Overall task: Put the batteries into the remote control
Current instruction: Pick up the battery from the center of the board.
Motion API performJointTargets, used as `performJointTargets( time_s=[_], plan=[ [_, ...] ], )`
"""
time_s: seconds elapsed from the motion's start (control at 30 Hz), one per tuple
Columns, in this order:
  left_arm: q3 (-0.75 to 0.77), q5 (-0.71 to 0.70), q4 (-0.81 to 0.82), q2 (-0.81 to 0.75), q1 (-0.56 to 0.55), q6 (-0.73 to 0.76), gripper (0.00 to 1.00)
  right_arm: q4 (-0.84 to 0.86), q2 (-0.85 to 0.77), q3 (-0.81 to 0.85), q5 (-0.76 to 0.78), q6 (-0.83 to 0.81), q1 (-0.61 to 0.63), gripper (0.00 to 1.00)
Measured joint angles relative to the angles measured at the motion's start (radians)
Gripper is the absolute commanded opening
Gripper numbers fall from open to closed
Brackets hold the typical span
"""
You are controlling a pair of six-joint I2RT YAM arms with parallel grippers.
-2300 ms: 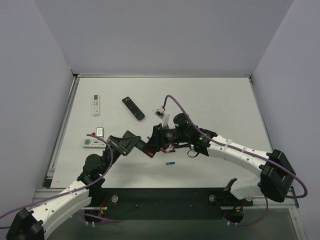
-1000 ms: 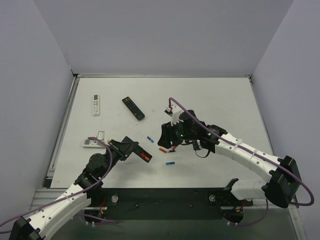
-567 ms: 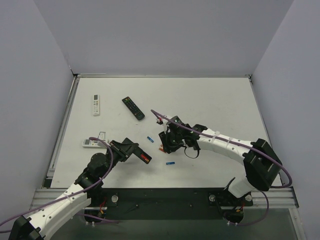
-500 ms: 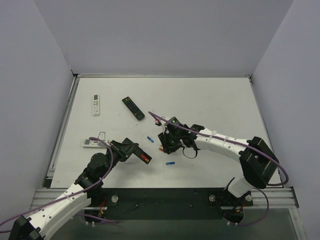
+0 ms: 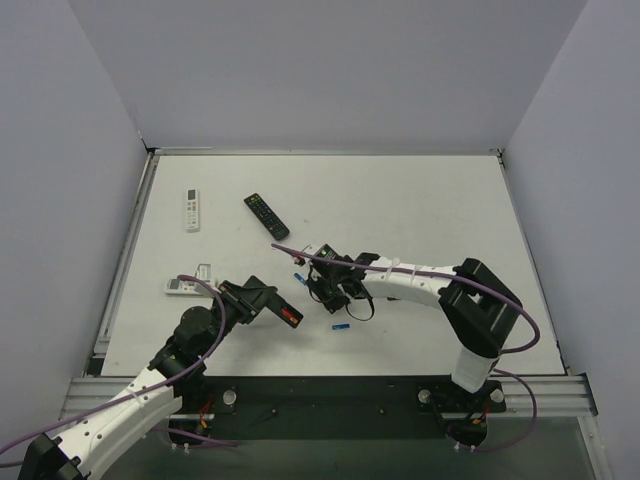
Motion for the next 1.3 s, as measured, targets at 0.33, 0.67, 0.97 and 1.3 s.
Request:
performJointTargets(
  time_s=[0.33,0.67,0.97,1.3],
  plan=[
    [0.000,0.000,-0.001,-0.004,0.000,0.000,0.00,0.003,0.057,0.024,0.087,-0.029,0.039,0.15],
    [0.000,0.000,0.000,-0.005,0.000,0.000,0.00,0.005,0.065,0.035,0.113,-0.023,0.048,0.00],
    [0.000,0.012,0.061,0.012,0.000,0.000,0.00,-0.116,-0.179,0.045,0.109,0.030,0.093,0.00],
    [-0.001,0.055,0.220,0.103,0.000,-0.001,0.00,-0.298,-0.372,0.246,0.034,0.102,0.161,0.00]
  ],
)
